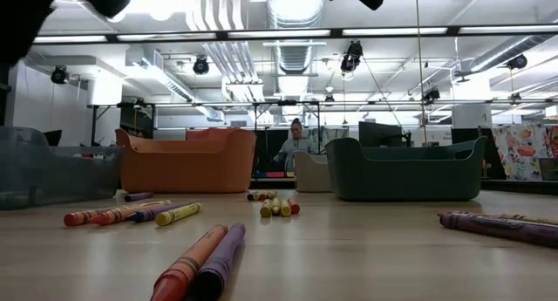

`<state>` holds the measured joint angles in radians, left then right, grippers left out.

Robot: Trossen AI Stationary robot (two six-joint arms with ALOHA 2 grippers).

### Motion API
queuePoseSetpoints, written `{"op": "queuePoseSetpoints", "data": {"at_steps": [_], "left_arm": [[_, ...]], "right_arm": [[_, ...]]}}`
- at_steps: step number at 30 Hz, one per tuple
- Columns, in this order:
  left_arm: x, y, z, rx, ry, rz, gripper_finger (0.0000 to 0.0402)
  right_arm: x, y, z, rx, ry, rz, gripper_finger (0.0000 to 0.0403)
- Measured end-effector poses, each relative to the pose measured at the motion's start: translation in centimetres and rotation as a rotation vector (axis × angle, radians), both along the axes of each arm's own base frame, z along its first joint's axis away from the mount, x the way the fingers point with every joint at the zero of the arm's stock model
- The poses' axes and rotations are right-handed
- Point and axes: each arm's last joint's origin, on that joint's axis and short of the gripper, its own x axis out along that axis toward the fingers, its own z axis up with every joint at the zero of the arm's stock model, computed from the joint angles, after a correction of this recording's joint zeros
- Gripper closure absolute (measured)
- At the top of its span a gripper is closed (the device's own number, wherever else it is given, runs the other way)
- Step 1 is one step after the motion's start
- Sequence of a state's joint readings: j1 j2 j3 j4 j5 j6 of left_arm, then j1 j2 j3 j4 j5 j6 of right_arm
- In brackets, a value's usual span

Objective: Sort crayons
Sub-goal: Put the yellow crayon into the orange bin

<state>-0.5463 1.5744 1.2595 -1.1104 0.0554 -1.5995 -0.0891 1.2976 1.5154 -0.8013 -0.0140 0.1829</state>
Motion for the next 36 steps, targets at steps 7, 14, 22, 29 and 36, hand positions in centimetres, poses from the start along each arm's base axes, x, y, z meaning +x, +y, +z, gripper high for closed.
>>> {"op": "queuePoseSetpoints", "data": {"at_steps": [7,14,22,29,36], "left_arm": [[-2.6,-0.7,-4.3,0.045,-0.006,-0.012,0.0325],[-4.1,-0.6,-6.6,0.094,0.068,0.06,0.0325],[-4.7,-1.1,-7.1,0.092,0.065,0.066,0.0304],[-6.3,-2.4,-8.2,0.086,0.059,0.095,0.0277],[-6.6,-2.5,-8.6,0.118,0.016,0.136,0.0276]], "right_arm": [[0.0,0.0,0.0,-0.01,0.002,-0.002,0.0339],[0.1,-0.1,0.0,-0.02,-0.008,-0.007,0.0339],[0.2,-0.1,0.2,-0.021,-0.025,-0.007,0.0339],[0.2,-0.1,0.0,-0.018,-0.022,-0.009,0.0339],[0.3,-0.1,-0.1,-0.018,-0.022,-0.01,0.0339]]}}
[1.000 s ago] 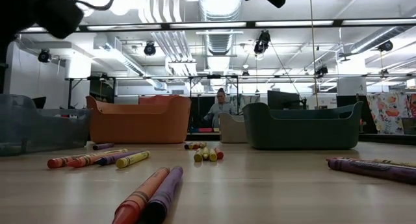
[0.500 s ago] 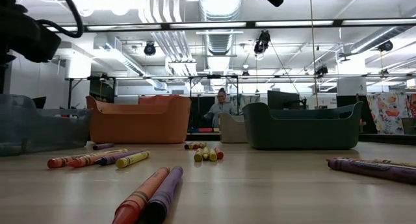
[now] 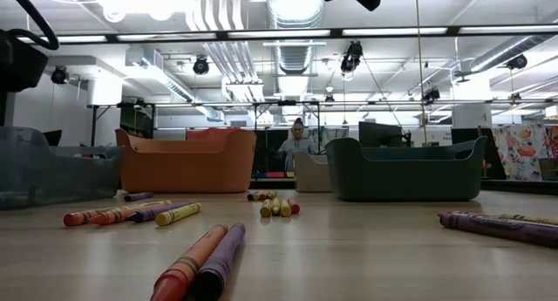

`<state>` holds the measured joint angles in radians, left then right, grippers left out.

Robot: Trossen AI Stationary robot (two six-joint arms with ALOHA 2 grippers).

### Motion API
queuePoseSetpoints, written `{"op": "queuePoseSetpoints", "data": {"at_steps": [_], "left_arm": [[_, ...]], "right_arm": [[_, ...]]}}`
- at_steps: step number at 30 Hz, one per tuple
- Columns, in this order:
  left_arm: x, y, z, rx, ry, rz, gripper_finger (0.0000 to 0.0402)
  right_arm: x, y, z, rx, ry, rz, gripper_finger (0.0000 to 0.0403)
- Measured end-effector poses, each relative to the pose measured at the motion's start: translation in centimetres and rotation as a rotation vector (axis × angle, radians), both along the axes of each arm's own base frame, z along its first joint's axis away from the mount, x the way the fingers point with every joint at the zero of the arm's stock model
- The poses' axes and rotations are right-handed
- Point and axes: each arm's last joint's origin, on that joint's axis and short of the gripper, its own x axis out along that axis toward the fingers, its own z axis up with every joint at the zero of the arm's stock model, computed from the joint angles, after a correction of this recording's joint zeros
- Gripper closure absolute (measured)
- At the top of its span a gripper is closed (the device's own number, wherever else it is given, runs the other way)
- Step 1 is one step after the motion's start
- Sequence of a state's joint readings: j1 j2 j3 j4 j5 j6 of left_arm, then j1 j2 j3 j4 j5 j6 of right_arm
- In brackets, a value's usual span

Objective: Sort crayons
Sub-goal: Put the yellow crayon into the orange bin

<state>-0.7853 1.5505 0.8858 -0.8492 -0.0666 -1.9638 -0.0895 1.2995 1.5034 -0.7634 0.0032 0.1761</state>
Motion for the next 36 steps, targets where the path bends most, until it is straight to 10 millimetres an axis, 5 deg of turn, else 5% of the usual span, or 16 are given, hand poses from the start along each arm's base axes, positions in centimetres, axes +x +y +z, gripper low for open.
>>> {"op": "queuePoseSetpoints", "data": {"at_steps": [19,36], "left_arm": [[-0.7,0.8,-2.7,-0.021,-0.045,0.055,0.0279],[-0.5,0.5,-2.8,0.011,0.0,0.065,0.0396]], "right_arm": [[0.1,0.0,-0.2,0.02,-0.008,-0.016,0.0339],[0.1,0.0,-0.2,0.015,-0.007,-0.011,0.0339]]}}
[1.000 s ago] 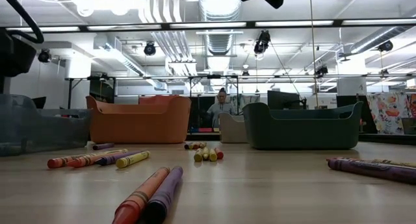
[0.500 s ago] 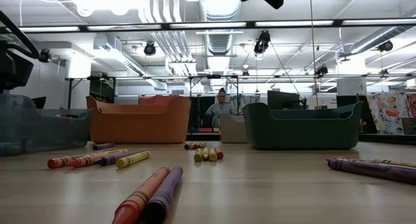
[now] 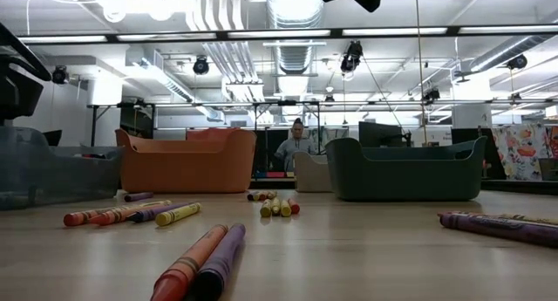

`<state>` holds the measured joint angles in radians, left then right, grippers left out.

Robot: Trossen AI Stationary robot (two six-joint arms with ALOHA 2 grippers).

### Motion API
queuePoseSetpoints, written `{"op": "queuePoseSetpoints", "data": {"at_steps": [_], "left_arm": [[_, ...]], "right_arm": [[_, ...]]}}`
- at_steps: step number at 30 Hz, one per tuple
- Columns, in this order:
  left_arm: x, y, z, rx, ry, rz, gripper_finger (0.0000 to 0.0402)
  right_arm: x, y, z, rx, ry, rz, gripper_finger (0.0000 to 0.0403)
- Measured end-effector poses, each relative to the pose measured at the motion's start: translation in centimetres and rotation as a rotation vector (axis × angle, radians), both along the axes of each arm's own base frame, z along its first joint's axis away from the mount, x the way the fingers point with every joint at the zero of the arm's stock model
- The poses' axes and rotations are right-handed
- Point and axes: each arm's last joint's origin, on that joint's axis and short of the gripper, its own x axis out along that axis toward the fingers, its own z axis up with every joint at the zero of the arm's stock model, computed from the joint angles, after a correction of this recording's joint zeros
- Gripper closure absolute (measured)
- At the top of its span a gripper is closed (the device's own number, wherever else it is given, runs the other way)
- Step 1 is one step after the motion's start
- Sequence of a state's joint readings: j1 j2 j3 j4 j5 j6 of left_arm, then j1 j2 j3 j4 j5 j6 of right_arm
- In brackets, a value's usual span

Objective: Sort crayons
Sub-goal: Put the yellow crayon into the orange bin

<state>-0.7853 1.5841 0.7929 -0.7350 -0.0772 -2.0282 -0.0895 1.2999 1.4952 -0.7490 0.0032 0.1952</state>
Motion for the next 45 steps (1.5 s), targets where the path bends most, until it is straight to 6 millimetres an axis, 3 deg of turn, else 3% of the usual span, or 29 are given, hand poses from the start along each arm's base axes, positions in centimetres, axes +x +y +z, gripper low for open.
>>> {"op": "queuePoseSetpoints", "data": {"at_steps": [7,14,22,26,30,34,40,45], "left_arm": [[0.5,-0.5,0.7,-0.022,-0.007,0.006,0.04],[1.5,-1.5,3.1,-0.035,-0.022,-0.029,0.0401],[3.2,-2.7,9.3,-0.046,-0.056,-0.138,0.0401],[4.5,-1.4,13.1,0.022,-0.1,-0.151,0.0401],[6.0,2.1,16.3,0.133,-0.162,-0.175,0.0401],[7.3,7.2,18.0,0.224,-0.193,-0.21,0.0401],[7.8,16.3,18.9,0.324,-0.155,-0.238,0.0401],[6.8,23.9,18.6,0.374,-0.128,-0.223,0.0402]], "right_arm": [[0.0,0.0,0.0,-0.018,0.001,0.013,0.0339],[0.0,0.0,0.0,-0.019,0.002,0.014,0.0339],[0.0,0.0,0.0,-0.028,0.002,0.022,0.0339],[0.0,0.0,0.0,-0.029,0.002,0.022,0.0339],[0.0,0.0,0.0,-0.025,0.001,0.02,0.0339],[-0.1,0.0,0.1,-0.02,0.0,0.016,0.0339],[-0.1,0.0,0.1,0.006,-0.002,-0.003,0.0339],[-0.1,0.0,0.1,0.038,-0.005,-0.03,0.0339]]}}
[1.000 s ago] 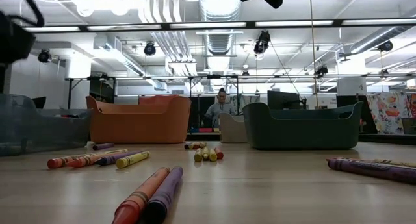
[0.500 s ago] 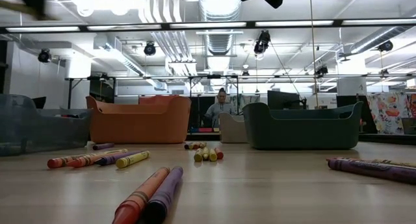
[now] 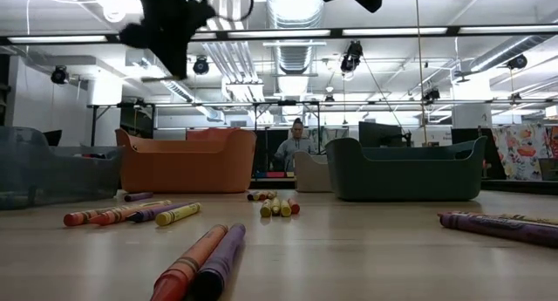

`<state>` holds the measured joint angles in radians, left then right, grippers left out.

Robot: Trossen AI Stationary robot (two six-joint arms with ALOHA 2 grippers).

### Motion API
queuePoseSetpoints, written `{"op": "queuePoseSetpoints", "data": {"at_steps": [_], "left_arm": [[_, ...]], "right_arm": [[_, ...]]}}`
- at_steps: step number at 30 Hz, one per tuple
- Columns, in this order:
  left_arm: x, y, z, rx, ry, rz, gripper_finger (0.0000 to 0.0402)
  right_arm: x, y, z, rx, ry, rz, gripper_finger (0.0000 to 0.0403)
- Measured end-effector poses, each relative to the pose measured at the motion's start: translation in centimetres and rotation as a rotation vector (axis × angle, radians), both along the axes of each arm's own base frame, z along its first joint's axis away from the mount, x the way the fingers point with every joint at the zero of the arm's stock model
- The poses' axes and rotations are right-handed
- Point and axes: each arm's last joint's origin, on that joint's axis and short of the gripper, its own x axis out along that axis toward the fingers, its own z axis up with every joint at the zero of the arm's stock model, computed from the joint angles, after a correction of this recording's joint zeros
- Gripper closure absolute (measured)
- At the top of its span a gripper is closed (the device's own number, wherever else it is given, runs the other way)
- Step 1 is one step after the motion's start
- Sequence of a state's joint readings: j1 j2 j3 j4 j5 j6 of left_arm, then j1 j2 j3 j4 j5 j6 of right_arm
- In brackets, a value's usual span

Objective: Sort crayons
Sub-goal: Put the yellow crayon into the orange bin

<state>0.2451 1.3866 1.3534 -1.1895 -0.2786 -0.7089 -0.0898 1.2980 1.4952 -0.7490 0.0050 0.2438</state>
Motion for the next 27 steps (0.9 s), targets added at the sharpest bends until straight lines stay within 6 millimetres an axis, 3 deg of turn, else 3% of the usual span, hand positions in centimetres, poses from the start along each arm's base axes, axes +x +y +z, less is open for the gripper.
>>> {"op": "queuePoseSetpoints", "data": {"at_steps": [6,10,17,27], "left_arm": [[-2.1,8.3,-1.7,-0.02,-0.049,0.061,0.0402],[-3.7,11.9,-4.1,-0.073,-0.079,0.101,0.0402],[-5.2,14.2,-7.2,-0.081,-0.048,0.15,0.0401],[-4.9,15.1,-7.9,-0.015,-0.074,0.134,0.0361]], "right_arm": [[0.1,-0.2,-0.1,0.003,0.002,-0.093,0.0339],[0.3,-0.4,-0.3,0.024,0.005,-0.155,0.0339],[0.3,-0.6,-0.3,0.089,-0.014,-0.267,0.0339],[0.1,-0.1,-1.0,0.366,0.008,-0.429,0.0339]]}}
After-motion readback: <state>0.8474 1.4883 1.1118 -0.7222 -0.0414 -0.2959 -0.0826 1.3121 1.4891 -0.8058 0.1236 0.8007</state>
